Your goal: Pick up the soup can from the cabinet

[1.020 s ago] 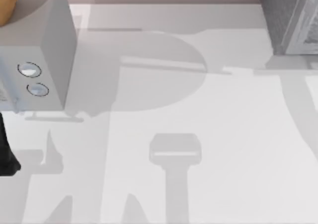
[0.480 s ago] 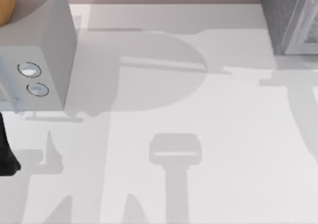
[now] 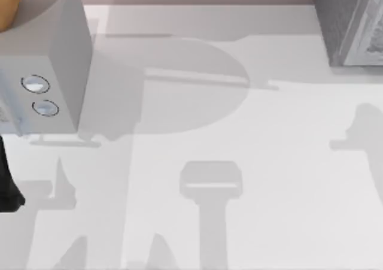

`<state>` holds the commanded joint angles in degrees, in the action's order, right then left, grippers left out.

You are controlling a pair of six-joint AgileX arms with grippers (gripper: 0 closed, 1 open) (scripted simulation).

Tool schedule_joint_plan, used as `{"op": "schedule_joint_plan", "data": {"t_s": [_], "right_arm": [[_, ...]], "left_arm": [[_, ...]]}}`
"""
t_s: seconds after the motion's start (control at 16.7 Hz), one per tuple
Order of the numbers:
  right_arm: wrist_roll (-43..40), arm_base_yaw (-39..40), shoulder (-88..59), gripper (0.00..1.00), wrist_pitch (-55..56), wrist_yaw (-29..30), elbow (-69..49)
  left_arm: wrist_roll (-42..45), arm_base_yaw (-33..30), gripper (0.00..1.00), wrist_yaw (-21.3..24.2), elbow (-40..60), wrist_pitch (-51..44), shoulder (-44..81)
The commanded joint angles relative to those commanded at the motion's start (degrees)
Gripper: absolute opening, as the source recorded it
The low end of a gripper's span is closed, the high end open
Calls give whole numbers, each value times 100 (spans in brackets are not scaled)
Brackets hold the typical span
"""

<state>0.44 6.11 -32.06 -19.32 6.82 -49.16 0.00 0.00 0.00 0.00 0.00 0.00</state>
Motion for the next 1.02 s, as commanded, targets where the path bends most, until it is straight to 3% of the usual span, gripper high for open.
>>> {"op": "schedule_joint_plan", "data": {"t_s": [0.54, 0.78, 1.02], "right_arm": [[-35, -497, 2676, 0, 1619, -575, 4119], [-43, -604, 3179, 0, 1915, -677, 4876], [-44, -611, 3206, 0, 1932, -682, 4916]], "left_arm": [[0, 0, 100, 0, 0, 0, 0], [0, 0, 100, 0, 0, 0, 0], [0, 0, 100, 0, 0, 0, 0]]}}
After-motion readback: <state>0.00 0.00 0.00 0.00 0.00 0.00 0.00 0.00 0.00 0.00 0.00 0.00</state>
